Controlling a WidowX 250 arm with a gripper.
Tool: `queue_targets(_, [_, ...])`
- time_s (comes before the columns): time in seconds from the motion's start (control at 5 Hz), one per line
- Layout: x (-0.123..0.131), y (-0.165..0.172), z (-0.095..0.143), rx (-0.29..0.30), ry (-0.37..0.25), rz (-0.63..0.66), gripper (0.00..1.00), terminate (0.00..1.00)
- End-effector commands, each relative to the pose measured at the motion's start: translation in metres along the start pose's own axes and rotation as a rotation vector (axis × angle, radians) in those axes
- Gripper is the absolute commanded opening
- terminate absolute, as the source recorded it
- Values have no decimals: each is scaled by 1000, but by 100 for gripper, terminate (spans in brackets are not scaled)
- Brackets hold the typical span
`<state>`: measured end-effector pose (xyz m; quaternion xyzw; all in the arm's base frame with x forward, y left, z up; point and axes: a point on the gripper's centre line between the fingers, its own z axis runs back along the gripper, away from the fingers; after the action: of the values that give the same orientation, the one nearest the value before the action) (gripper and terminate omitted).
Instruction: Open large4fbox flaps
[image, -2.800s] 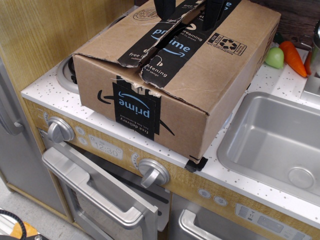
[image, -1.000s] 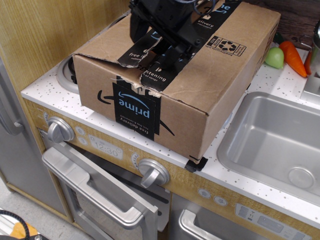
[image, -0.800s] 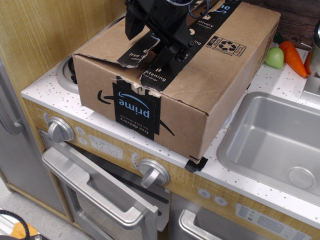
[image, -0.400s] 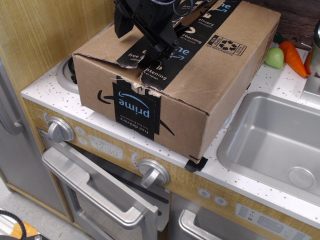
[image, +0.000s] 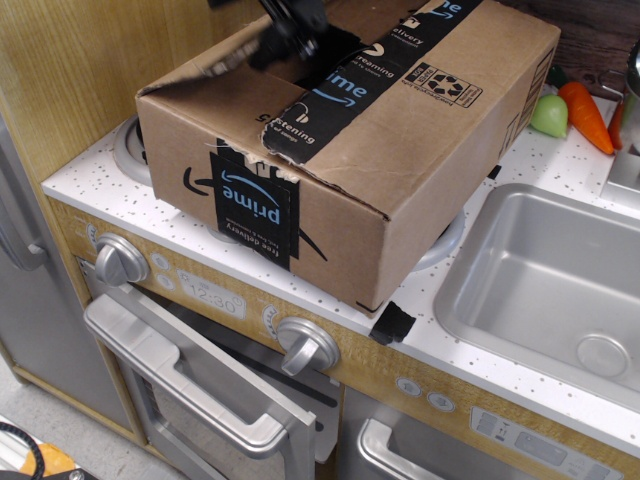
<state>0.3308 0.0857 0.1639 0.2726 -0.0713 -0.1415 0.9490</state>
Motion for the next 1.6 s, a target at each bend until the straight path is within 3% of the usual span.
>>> queue_targets(0.0, [-6,52,10,76,-20,-38,100,0])
queue_targets(0.6, [-29,106,-28,87,-112,-131,100,0])
queue_targets(1.0, [-29,100,-66,4,-183,-129,100,0])
queue_targets(1.2, [-24,95,-77,-43,-197,-124,100,0])
queue_targets(1.4, [-21,90,-72,-81,-199,-141,100,0])
